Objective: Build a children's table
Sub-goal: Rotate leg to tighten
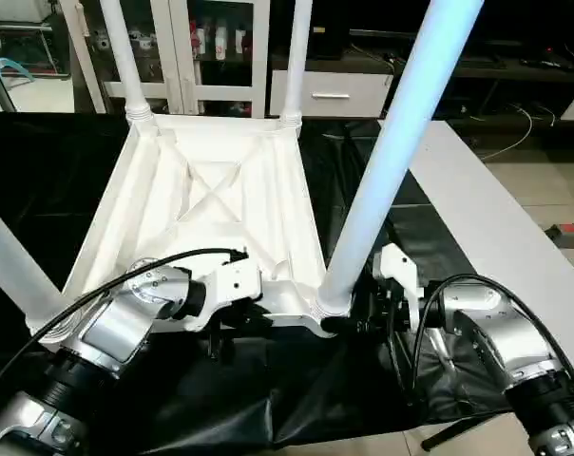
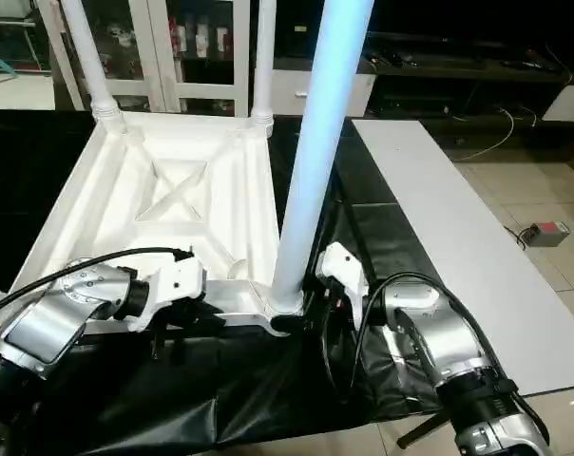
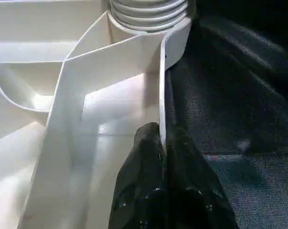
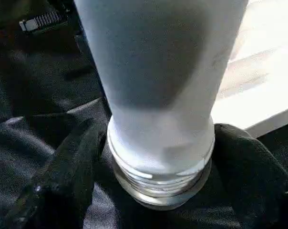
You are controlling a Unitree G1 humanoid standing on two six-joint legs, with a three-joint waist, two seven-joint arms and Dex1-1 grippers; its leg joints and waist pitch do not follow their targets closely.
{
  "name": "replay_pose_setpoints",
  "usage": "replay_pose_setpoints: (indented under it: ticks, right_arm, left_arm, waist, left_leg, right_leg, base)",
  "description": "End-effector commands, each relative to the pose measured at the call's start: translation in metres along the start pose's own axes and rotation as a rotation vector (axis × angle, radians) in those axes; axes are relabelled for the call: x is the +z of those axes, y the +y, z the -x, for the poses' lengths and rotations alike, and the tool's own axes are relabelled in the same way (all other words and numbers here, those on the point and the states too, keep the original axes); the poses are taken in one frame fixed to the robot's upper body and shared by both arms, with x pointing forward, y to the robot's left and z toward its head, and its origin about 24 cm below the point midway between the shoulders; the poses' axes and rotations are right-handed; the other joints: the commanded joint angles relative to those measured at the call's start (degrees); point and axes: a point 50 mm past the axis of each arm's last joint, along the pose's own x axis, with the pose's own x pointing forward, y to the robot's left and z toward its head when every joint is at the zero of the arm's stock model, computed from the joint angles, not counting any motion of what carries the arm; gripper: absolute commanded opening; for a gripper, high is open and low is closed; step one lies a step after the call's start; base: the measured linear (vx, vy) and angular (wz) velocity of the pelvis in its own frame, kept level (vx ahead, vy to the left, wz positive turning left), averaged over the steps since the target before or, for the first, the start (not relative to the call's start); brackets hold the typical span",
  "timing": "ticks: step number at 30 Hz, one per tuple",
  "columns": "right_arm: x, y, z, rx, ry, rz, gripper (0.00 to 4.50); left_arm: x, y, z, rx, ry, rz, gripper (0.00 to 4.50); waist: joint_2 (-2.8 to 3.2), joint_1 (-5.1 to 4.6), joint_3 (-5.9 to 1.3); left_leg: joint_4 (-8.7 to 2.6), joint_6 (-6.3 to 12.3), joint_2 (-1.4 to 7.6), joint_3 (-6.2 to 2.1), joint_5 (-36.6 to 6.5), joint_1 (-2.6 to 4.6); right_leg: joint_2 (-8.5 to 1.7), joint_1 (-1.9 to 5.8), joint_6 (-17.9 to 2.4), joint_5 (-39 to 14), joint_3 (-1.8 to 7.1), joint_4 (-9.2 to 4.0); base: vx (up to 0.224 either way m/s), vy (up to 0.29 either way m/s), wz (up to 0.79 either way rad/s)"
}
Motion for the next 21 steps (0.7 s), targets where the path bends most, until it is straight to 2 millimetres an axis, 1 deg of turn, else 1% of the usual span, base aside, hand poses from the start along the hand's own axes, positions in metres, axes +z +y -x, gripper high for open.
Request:
replay_pose_setpoints:
  ticks: [1, 2, 5, 12, 13, 14, 15, 16, 17, 18, 19, 20, 21]
  right_arm:
    - [0.001, -0.001, 0.0, 0.014, 0.005, 0.013, 3.33]
    - [0.001, -0.001, -0.001, 0.016, 0.005, 0.012, 3.33]
    - [0.0, 0.0, -0.002, 0.026, 0.004, 0.01, 2.98]
    - [-0.003, 0.003, -0.006, 0.034, -0.011, -0.006, 2.76]
    - [-0.004, -0.003, -0.011, -0.059, -0.041, -0.014, 2.75]
    - [-0.004, -0.008, -0.014, -0.126, -0.054, -0.023, 2.75]
    - [-0.004, -0.008, -0.014, -0.126, -0.054, -0.023, 2.75]
    - [-0.006, -0.013, -0.018, -0.193, -0.067, -0.043, 2.74]
    - [-0.007, -0.016, -0.021, -0.245, -0.078, -0.065, 2.74]
    - [-0.008, -0.018, -0.028, -0.309, -0.1, -0.107, 2.74]
    - [-0.007, -0.019, -0.037, -0.358, -0.123, -0.142, 2.74]
    - [-0.006, -0.019, -0.041, -0.372, -0.129, -0.152, 2.74]
    - [-0.004, -0.019, -0.05, -0.409, -0.144, -0.178, 2.74]
  left_arm:
    - [0.001, -0.008, -0.006, -0.058, 0.0, -0.008, 0.0]
    - [0.001, -0.008, -0.006, -0.059, 0.0, -0.008, 0.0]
    - [0.001, -0.008, -0.006, -0.06, 0.002, -0.007, 0.0]
    - [-0.001, -0.01, -0.007, -0.07, 0.004, 0.0, 0.0]
    - [-0.002, -0.009, -0.009, -0.044, -0.002, 0.022, 0.0]
    - [-0.002, -0.008, -0.01, -0.029, -0.009, 0.035, 0.0]
    - [-0.002, -0.008, -0.01, -0.029, -0.009, 0.035, 0.0]
    - [-0.001, -0.007, -0.013, -0.008, -0.03, 0.064, 0.0]
    - [0.001, -0.005, -0.015, 0.016, -0.051, 0.096, 0.0]
    - [0.002, -0.003, -0.019, 0.056, -0.074, 0.134, 0.0]
    - [0.004, 0.0, -0.024, 0.106, -0.086, 0.172, 0.0]
    - [0.004, 0.001, -0.025, 0.121, -0.087, 0.18, 0.0]
    - [0.005, 0.005, -0.029, 0.171, -0.083, 0.197, 0.0]
  waist:
    - [0.28, 0.21, -3.34]
    - [0.26, 0.21, -3.33]
    - [0.29, 0.22, -3.33]
    - [0.34, 0.07, -3.24]
    - [0.38, 0.0, -3.25]
    - [0.43, -0.18, -3.12]
    - [0.47, -0.31, -3.09]
    - [0.36, -0.82, -2.97]
    - [0.56, -1.05, -3.01]
    - [0.41, -1.24, -2.98]
    - [0.3, -1.88, -2.7]
    - [0.31, -2.04, -2.68]
    - [0.26, -2.32, -2.6]
  left_leg:
    - [-4.78, 1.61, 5.97, -2.49, -11.5, 1.74]
    - [-4.76, 1.62, 5.96, -2.48, -11.5, 1.73]
    - [-4.79, 1.64, 5.96, -2.51, -11.5, 1.68]
    - [-4.84, 1.53, 5.96, -2.52, -12.2, 1.72]
    - [-4.82, 1.46, 5.95, -2.51, -12.2, 1.68]
    - [-4.94, 0.89, 5.95, -2.57, -13.1, 1.6]
    - [-5.03, 0.44, 5.95, -2.62, -13.8, 1.6]
    - [-5.22, -0.72, 5.87, -2.84, -15.7, 1.33]
    - [-5.24, -1.36, 5.82, -2.89, -16.9, 1.35]
    - [-5.31, -1.93, 5.82, -3.05, -17.9, 1.29]
    - [-5.51, -3.76, 5.73, -3.42, -21.5, 1.26]
    - [-5.48, -4.16, 5.72, -3.49, -22.7, 1.4]
    - [-5.42, -4.65, 5.76, -3.7, -24.5, 1.63]
  right_leg:
    - [-4.3, 1.54, -17.2, -5.1, 2.43, -3.2]
    - [-4.31, 1.57, -17.2, -5.1, 2.45, -3.23]
    - [-4.34, 1.62, -17.2, -5.3, 2.44, -3.22]
    - [-4.32, 1.52, -17.2, -5.7, 2.46, -3.28]
    - [-4.36, 1.53, -17.2, -5.7, 2.49, -3.26]
    - [-4.41, 1.38, -17.2, -6.7, 2.5, -3.42]
    - [-4.4, 1.34, -17.1, -7.7, 2.48, -3.46]
    - [-4.43, 1.44, -16.6, -10.4, 2.46, -3.63]
    - [-4.47, 1.35, -16.3, -12.0, 2.44, -3.65]
    - [-4.54, 1.45, -15.7, -13.8, 2.36, -3.88]
    - [-4.5, 1.13, -13.6, -20.3, 2.23, -4.33]
    - [-4.57, 0.92, -13.0, -22.2, 2.25, -4.49]
    - [-4.66, 0.56, -12.0, -25.1, 2.31, -4.87]
  base:
    - [0.0, 0.0, 0.0]
    - [0.0, 0.0, 0.0]
    - [0.0, 0.0, 0.0]
    - [0.0, 0.0, 0.0]
    - [0.0, 0.0, 0.0]
    - [0.0, 0.0, 0.0]
    - [0.0, 0.0, 0.0]
    - [0.0, 0.0, 0.0]
    - [0.0, 0.0, 0.0]
    - [0.0, 0.0, 0.0]
    - [0.0, 0.0, 0.0]
    - [0.0, 0.0, 0.0]
    - [0.0, 0.0, 0.0]
